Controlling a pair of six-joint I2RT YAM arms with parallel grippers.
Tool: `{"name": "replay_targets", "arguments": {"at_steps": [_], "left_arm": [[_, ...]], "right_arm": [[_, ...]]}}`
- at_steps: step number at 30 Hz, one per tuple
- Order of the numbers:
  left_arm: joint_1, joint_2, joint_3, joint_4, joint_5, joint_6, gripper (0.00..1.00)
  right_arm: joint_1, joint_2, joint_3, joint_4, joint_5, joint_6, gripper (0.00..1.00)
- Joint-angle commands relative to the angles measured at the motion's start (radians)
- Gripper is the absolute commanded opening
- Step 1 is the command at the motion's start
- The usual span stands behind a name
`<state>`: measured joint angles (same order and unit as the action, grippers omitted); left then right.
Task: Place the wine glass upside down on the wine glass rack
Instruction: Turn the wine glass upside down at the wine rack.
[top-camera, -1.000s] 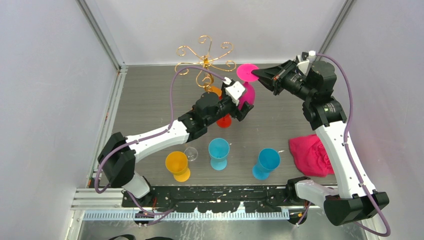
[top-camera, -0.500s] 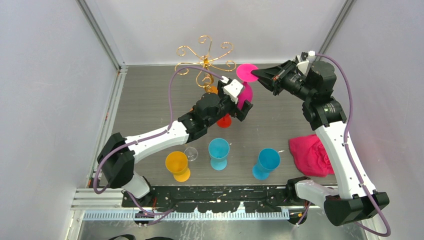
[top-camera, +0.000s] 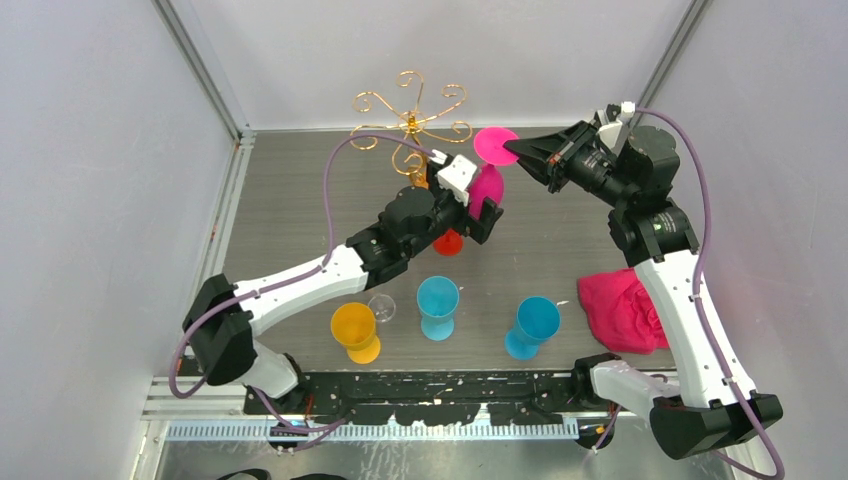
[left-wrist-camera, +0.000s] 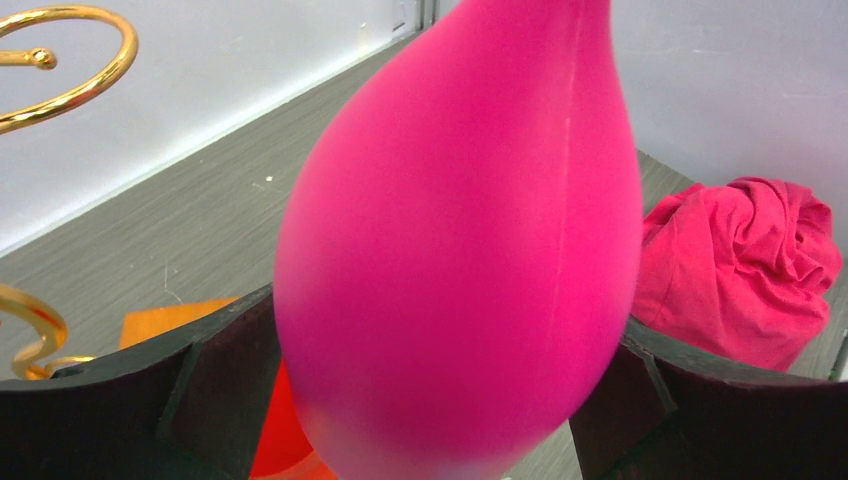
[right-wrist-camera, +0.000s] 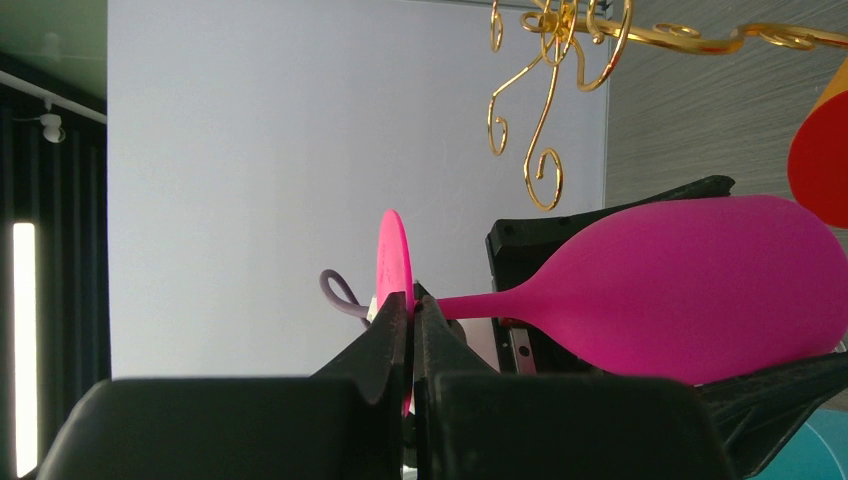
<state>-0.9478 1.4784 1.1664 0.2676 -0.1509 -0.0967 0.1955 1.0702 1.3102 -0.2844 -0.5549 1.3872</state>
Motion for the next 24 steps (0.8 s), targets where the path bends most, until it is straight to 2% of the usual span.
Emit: {"name": "replay_targets", "arguments": {"at_steps": [1,14,24], "left_arm": [[0.004,-0.068,0.040,0.013,-0.051,-0.037,1.00],[0.002,-0.094,0.036,-0.011,-0.040,-0.040,1.00],[0.000,-0.158,-0.010,0.017,-0.087,-0.023,1.00]], "right_arm": [[0.004,-0.020,0.027,0.005,0.011,-0.017,0.01],[0.004,-0.013,0.028,0.004,0.024,-0.033,0.01],[0.003,0.022,0.051,-0.001,0.035,-0.065,0.01]]}}
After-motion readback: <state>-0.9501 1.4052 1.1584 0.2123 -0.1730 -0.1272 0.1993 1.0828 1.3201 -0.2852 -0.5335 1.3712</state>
